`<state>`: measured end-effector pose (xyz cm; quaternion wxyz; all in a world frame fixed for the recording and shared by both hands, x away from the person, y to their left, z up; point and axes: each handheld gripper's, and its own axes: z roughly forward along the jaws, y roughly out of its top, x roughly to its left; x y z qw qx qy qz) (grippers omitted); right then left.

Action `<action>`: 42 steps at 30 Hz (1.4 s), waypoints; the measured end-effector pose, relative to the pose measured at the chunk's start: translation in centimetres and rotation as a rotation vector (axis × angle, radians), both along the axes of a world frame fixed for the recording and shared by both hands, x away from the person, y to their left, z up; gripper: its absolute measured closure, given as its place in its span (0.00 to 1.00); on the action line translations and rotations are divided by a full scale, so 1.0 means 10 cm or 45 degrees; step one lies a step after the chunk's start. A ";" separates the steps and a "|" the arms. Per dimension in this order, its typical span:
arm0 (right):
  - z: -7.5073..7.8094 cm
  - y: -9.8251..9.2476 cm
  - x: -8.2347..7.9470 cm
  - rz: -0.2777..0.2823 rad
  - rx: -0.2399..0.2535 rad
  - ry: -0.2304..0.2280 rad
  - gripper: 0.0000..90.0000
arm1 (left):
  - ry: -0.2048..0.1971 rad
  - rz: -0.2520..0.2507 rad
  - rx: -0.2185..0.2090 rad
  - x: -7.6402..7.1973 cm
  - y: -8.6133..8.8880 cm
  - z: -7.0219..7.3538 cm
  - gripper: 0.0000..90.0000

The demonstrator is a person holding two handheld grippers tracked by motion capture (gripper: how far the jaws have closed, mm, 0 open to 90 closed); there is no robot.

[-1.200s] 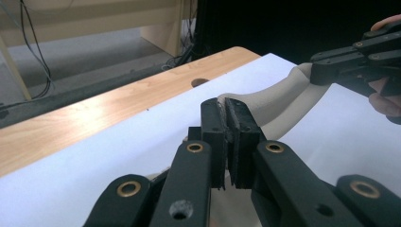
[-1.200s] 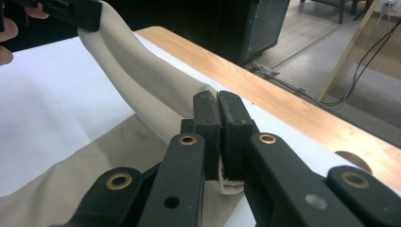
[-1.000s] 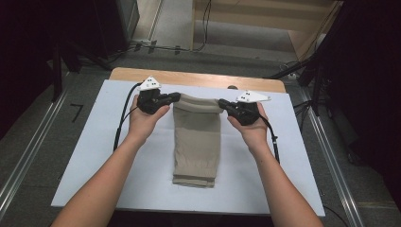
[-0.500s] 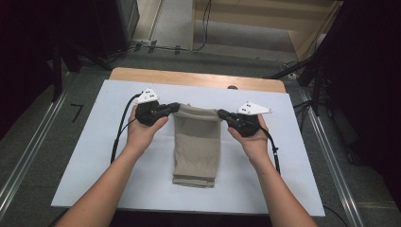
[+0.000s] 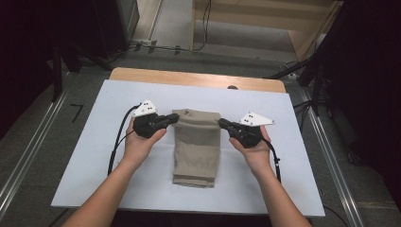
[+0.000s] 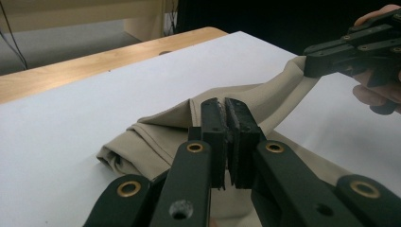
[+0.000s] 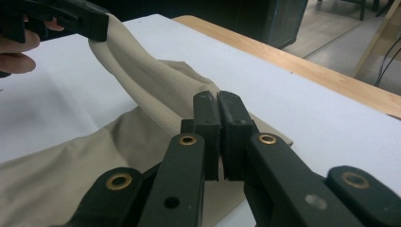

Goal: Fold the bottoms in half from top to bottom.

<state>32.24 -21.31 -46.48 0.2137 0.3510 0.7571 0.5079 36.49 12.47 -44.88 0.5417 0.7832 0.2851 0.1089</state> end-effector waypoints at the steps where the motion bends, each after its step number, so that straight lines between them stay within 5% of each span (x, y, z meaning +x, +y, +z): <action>1: -0.01 0.00 -0.02 0.003 -0.003 -0.001 0.95 | 0.001 0.002 -0.001 -0.02 0.01 -0.01 0.98; 26: -0.18 0.02 -0.76 0.079 0.015 -0.036 0.95 | 0.006 -0.098 -0.006 -0.80 0.16 -0.19 0.98; 31: -0.22 0.03 -0.92 0.094 0.024 -0.030 0.95 | 0.038 -0.108 -0.016 -0.95 0.18 -0.25 0.98; 42: -0.32 0.04 -1.20 0.147 -0.028 -0.034 0.95 | 0.044 -0.180 0.055 -1.23 0.21 -0.32 0.97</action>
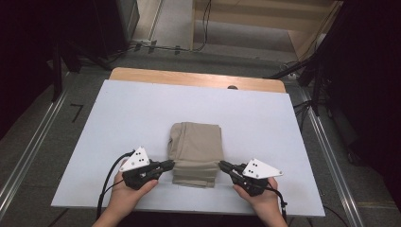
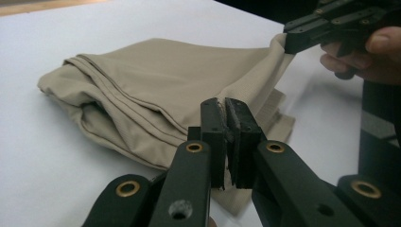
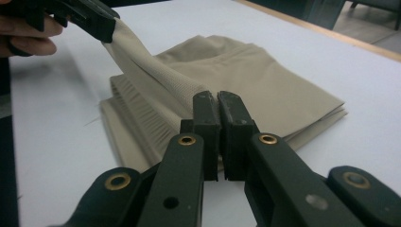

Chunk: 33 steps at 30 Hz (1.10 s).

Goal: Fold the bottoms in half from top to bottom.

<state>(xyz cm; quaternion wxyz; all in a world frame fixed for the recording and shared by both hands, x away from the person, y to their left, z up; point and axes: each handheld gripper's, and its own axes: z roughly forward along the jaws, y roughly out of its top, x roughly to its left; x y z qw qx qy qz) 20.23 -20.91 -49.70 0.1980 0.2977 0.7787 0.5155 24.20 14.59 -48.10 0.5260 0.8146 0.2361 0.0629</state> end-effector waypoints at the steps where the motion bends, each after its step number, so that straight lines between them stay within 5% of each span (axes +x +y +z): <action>1: -0.01 0.00 -0.02 0.004 -0.003 0.005 0.94 | 0.008 -0.014 0.007 -0.02 0.00 -0.01 0.97; 5: -0.06 -0.01 -0.13 0.063 -0.013 0.051 0.85 | 0.040 -0.116 0.010 -0.12 0.04 -0.02 0.84; 7: -0.03 -0.04 -0.19 0.120 -0.001 0.071 0.68 | 0.019 -0.119 -0.004 -0.15 0.08 0.02 0.67; 10: 0.09 -0.09 -0.23 0.136 0.076 0.106 0.63 | 0.027 -0.070 -0.108 -0.08 0.12 0.12 0.57; 12: 0.16 -0.09 -0.19 0.107 0.142 0.107 0.71 | 0.041 -0.039 -0.106 0.01 0.06 0.15 0.67; 15: 0.14 0.06 -0.09 0.035 0.137 0.134 0.86 | 0.072 -0.032 -0.022 0.07 -0.14 0.06 0.84; 19: -0.04 0.35 0.00 0.015 -0.006 0.224 0.90 | 0.168 -0.034 0.145 0.06 -0.25 -0.19 0.92; 21: -0.12 0.44 -0.01 0.032 -0.075 0.267 0.90 | 0.223 -0.027 0.135 0.04 -0.21 -0.24 0.93; 24: -0.20 0.46 -0.02 0.043 -0.143 0.314 0.89 | 0.206 -0.008 0.177 0.02 -0.16 -0.22 0.92; 27: -0.19 0.41 -0.02 0.084 -0.096 0.344 0.73 | 0.226 -0.019 0.135 0.05 -0.12 -0.19 0.80; 29: -0.12 0.38 -0.02 0.099 -0.080 0.302 0.58 | 0.221 -0.045 0.111 0.10 -0.10 -0.11 0.65; 33: 0.05 0.27 0.14 0.028 -0.040 0.269 0.45 | 0.170 -0.013 0.069 0.36 -0.13 0.08 0.58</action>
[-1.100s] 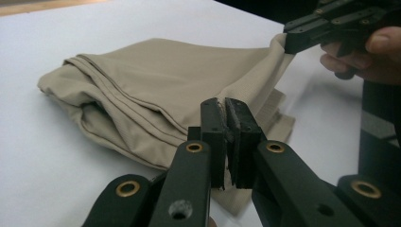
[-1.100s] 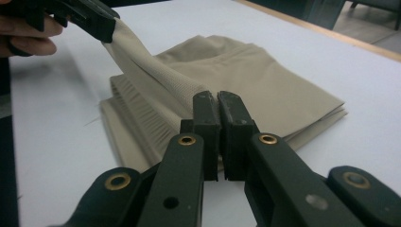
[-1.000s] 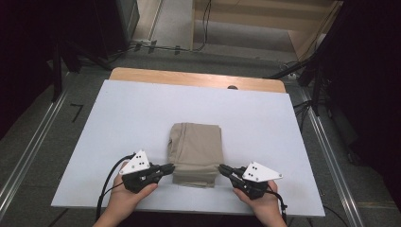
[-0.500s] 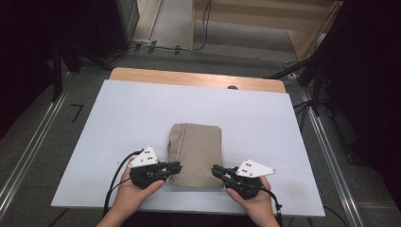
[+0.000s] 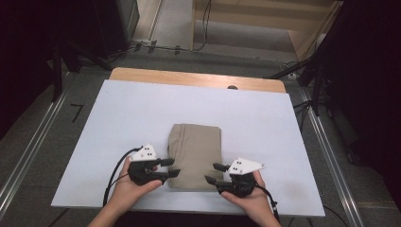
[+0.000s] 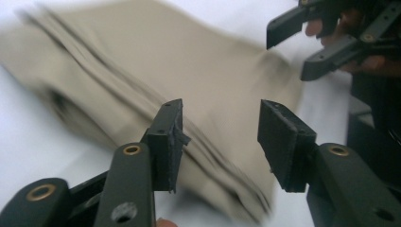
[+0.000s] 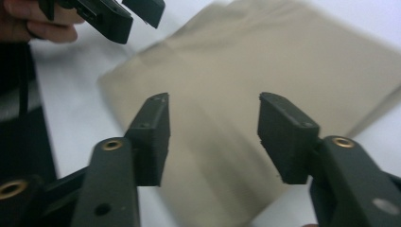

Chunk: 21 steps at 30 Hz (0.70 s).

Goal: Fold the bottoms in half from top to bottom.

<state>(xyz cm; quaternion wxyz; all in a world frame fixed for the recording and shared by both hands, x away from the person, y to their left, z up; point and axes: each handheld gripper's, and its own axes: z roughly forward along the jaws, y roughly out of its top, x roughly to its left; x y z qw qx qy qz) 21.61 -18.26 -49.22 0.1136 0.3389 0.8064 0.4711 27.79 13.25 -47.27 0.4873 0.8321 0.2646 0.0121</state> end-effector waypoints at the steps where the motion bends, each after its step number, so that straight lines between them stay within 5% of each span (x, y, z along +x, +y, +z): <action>1: 0.03 -0.03 0.06 -0.022 0.005 -0.007 0.45 | -0.011 0.023 0.004 0.08 -0.02 0.03 0.58; 4: 0.09 -0.09 0.30 -0.035 0.005 -0.017 0.42 | -0.013 0.062 -0.032 0.35 -0.10 0.07 0.58; 7: 0.12 -0.11 0.57 -0.040 -0.015 -0.007 0.41 | 0.060 0.036 -0.085 0.64 -0.17 0.06 0.39; 11: 0.13 -0.15 0.92 -0.045 -0.043 0.008 0.39 | 0.072 0.026 -0.039 0.93 -0.25 0.04 0.11; 16: 0.05 -0.23 1.30 -0.091 -0.038 0.074 0.39 | 0.099 0.046 -0.005 1.22 -0.28 -0.02 0.08; 21: -0.10 -0.22 1.58 -0.092 -0.068 0.156 0.41 | 0.156 0.058 0.095 1.46 -0.34 -0.15 0.10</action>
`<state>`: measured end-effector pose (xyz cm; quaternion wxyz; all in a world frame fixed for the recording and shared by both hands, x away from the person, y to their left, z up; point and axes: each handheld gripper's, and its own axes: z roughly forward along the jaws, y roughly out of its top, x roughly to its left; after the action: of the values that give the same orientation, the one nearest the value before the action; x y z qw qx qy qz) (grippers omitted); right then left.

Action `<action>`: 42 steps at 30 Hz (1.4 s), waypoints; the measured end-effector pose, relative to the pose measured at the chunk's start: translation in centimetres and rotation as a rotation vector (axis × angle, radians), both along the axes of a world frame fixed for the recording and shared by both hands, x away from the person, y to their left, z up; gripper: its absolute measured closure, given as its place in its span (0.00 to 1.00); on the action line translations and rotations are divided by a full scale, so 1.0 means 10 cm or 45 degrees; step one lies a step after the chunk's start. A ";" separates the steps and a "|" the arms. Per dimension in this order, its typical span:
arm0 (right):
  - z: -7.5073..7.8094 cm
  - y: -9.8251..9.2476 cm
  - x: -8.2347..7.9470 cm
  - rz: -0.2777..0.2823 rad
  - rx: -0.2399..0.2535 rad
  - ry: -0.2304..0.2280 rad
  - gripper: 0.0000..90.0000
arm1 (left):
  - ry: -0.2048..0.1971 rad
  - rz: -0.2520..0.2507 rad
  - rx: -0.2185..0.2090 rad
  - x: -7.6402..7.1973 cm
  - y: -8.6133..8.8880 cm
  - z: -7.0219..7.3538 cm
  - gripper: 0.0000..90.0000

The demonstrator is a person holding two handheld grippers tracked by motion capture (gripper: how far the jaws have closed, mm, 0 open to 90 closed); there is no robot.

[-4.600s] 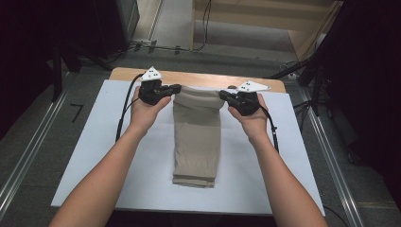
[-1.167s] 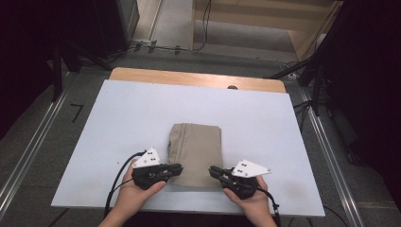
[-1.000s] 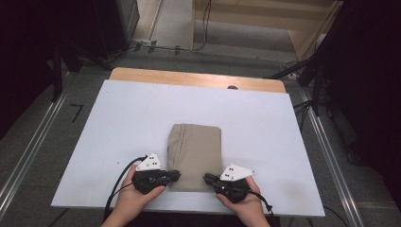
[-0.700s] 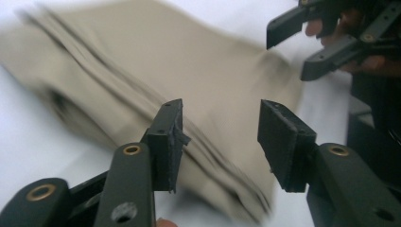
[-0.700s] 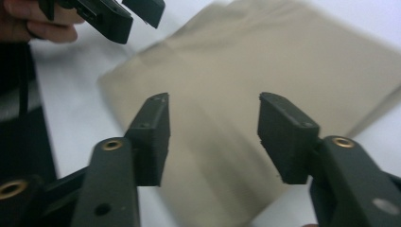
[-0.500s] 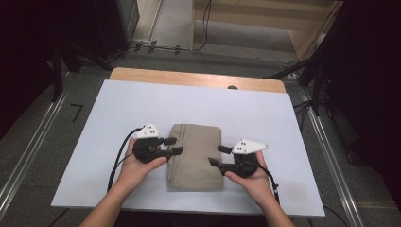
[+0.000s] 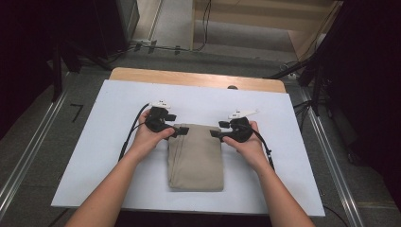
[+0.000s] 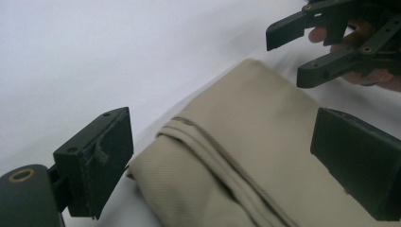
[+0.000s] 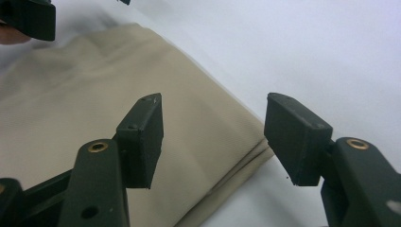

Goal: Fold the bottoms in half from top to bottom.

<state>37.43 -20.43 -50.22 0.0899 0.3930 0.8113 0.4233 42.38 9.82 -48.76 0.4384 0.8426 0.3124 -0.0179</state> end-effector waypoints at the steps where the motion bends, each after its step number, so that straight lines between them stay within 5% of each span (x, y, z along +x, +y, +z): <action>1: -0.03 0.01 0.05 -0.003 -0.010 0.011 0.41 | 0.009 0.002 0.013 0.04 -0.01 -0.03 0.13; 7: -0.14 0.06 0.23 0.008 -0.053 0.060 0.41 | 0.054 -0.015 0.079 0.17 -0.06 -0.17 0.26; 9: -0.17 0.05 0.25 0.023 -0.036 0.075 0.42 | 0.068 -0.041 0.078 0.17 -0.06 -0.18 0.39; 13: -0.18 0.00 0.24 0.070 0.025 0.120 0.58 | 0.079 -0.074 0.100 0.14 -0.06 -0.17 0.55; 16: -0.18 -0.01 0.24 0.090 0.045 0.182 0.80 | 0.050 -0.085 0.137 0.13 -0.07 -0.17 0.72; 19: -0.19 -0.03 0.26 0.110 0.076 0.200 0.86 | 0.022 -0.105 0.156 0.11 -0.10 -0.15 0.86; 22: -0.16 -0.01 0.26 0.125 0.036 0.171 0.88 | -0.006 -0.119 0.156 0.12 -0.11 -0.11 0.90; 29: 0.06 -0.04 0.40 0.068 0.051 0.090 0.88 | -0.066 -0.057 0.087 0.32 -0.11 0.10 0.90; 36: 0.30 -0.07 0.62 -0.010 0.063 0.017 0.88 | -0.177 0.007 0.066 0.53 -0.16 0.36 0.88; 38: 0.35 -0.10 0.66 -0.074 0.093 -0.025 0.75 | -0.232 0.097 0.035 0.54 -0.15 0.40 0.68; 40: 0.39 -0.12 0.66 -0.124 0.113 -0.065 0.53 | -0.224 0.148 -0.002 0.55 -0.09 0.43 0.45; 42: 0.43 -0.14 0.61 -0.141 0.105 -0.083 0.36 | -0.229 0.140 -0.056 0.49 -0.04 0.45 0.30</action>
<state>43.54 -21.81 -45.96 0.1230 0.4267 0.7668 0.4634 47.32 9.43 -44.22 0.4834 0.8125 0.3171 0.0752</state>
